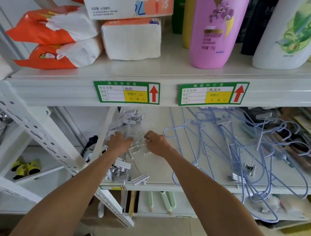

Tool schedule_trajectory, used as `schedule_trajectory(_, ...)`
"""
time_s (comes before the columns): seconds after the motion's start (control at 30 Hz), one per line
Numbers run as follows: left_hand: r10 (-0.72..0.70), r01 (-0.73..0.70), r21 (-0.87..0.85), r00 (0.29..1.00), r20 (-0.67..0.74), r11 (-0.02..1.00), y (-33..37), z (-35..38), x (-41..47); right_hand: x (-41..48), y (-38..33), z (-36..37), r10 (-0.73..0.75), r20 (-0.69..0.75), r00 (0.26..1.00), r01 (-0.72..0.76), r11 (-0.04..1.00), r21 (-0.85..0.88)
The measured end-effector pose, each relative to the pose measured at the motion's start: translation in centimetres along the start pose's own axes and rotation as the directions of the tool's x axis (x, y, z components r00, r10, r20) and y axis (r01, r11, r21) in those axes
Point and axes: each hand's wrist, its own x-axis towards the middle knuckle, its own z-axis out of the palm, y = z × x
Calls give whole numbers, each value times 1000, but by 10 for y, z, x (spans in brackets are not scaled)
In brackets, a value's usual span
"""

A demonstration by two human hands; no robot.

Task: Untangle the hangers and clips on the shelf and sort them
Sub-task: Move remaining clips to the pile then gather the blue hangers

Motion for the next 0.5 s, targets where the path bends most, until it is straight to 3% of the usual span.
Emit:
schedule_trajectory(0.1,-42,42,-6,999,-27,999,-21,28,51,-3,-5,-3,73,63,995,-78,994,71)
schedule_trajectory(0.23,-66,68,36,996,-56,997,-19,36,63,-8,-12,-3,42,100,994,-43,999,10)
schedule_trajectory(0.37,-52,56,91,998,-40,994,14,10,10,-33,-31,0,191,-134,972,-195,981,-20)
schedule_trajectory(0.4,-61,65,107,998,-35,992,17,10,6,-40,-35,-1,234,-113,966,-242,969,-57)
schedule_trajectory(0.5,-87,91,140,996,-30,986,24,7,-7,-58,-36,12,282,169,944,-238,941,-240)
